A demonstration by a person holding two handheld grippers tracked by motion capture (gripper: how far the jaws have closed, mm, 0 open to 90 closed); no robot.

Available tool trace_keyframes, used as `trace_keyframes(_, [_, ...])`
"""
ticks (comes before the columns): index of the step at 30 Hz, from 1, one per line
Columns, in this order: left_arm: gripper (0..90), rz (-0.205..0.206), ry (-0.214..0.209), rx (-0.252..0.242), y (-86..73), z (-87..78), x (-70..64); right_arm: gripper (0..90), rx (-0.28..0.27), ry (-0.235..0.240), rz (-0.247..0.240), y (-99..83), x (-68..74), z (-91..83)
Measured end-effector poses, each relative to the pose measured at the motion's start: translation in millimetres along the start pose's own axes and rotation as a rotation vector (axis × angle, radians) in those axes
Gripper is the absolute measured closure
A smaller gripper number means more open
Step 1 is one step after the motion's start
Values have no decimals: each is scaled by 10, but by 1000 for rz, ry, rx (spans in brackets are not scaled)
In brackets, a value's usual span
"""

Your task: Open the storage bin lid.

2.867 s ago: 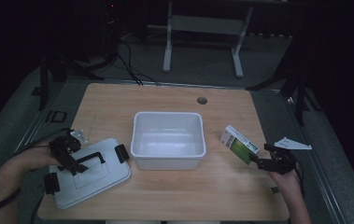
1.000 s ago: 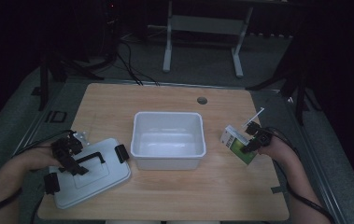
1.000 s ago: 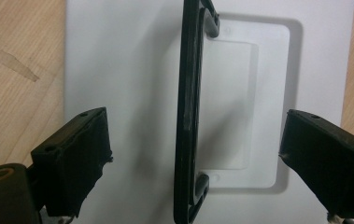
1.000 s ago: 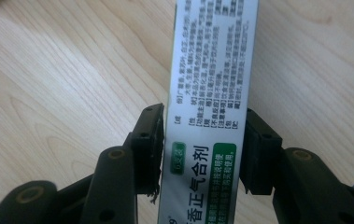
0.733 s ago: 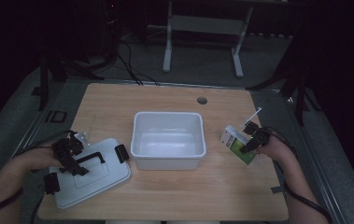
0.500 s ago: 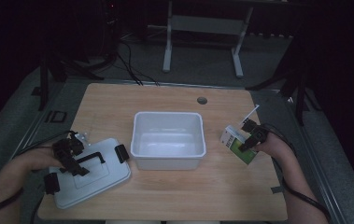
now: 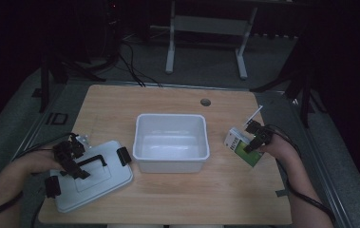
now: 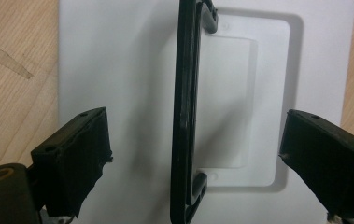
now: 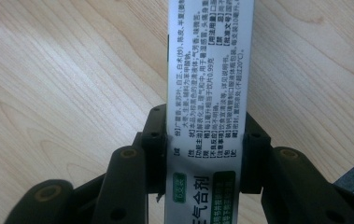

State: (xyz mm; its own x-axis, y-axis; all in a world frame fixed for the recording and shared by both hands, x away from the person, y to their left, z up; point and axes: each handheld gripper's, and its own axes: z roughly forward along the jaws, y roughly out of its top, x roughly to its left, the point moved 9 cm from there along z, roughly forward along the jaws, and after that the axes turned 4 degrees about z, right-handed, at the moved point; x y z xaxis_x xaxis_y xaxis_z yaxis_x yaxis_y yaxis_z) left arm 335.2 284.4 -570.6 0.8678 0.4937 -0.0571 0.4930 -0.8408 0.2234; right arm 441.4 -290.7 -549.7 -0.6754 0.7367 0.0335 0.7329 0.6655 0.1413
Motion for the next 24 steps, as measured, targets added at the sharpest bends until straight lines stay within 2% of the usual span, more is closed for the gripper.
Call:
trace_keyframes(5, [87,0,2,2,11,-14,-4,631,-4,-4,-14,-1,9,-53])
trace_keyframes(11, [87,8,-1,4,43,-3,-14,632,-8,0,-47,-10,47,-200])
trace_keyframes(24, [87,9,-2,3,71,-21,-27,633,-25,-13,-134,0,157,-608])
